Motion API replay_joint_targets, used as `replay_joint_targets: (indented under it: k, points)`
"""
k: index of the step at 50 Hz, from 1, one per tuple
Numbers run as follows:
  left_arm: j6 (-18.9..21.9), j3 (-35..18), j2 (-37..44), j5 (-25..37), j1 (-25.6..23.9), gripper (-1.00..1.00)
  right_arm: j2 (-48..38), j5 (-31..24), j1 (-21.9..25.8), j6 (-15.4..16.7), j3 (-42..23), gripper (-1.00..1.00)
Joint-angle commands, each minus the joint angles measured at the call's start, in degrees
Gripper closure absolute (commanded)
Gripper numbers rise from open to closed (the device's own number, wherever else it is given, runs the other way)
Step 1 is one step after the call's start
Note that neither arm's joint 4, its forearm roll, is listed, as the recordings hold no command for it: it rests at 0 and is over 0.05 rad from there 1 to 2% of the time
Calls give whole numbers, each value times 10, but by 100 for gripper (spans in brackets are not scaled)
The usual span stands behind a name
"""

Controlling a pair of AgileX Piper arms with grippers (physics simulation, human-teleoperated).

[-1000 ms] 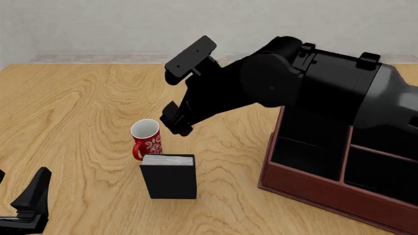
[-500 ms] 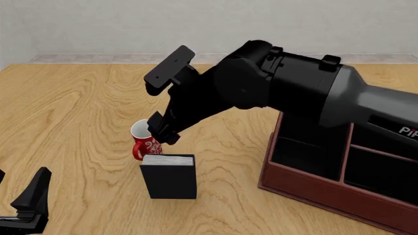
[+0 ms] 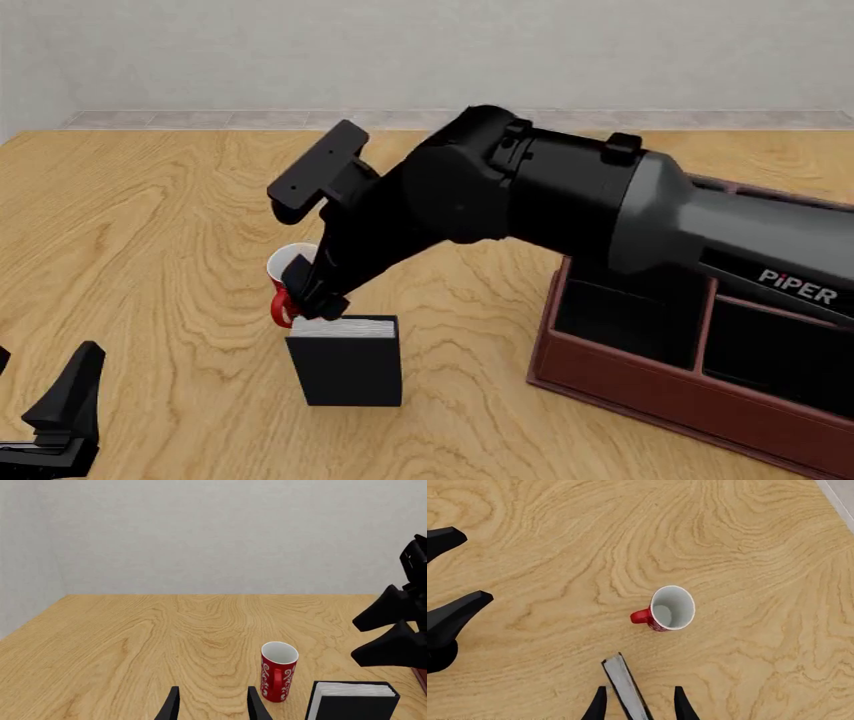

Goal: Pick up the book and place it in the left compartment of the caddy.

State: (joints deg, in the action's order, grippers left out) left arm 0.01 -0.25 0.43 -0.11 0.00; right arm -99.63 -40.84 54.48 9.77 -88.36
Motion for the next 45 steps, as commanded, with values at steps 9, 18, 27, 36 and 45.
replay_joint_targets:
  k: [9, 18, 27, 36, 45]
  points:
    - [0, 0, 0, 0, 0, -100, -10, 2, 9, -7, 7, -100]
    - [0, 0, 0, 0, 0, -100, -12, 3, 4, -5, 15, -100]
    - [0, 0, 0, 0, 0, -100, -11, 5, 2, -9, 29, -100]
    - [0, 0, 0, 0, 0, -100, -12, 10, 1, -10, 36, -100]
    - [0, 0, 0, 0, 0, -100, -13, 15, 4, -12, 46, -100]
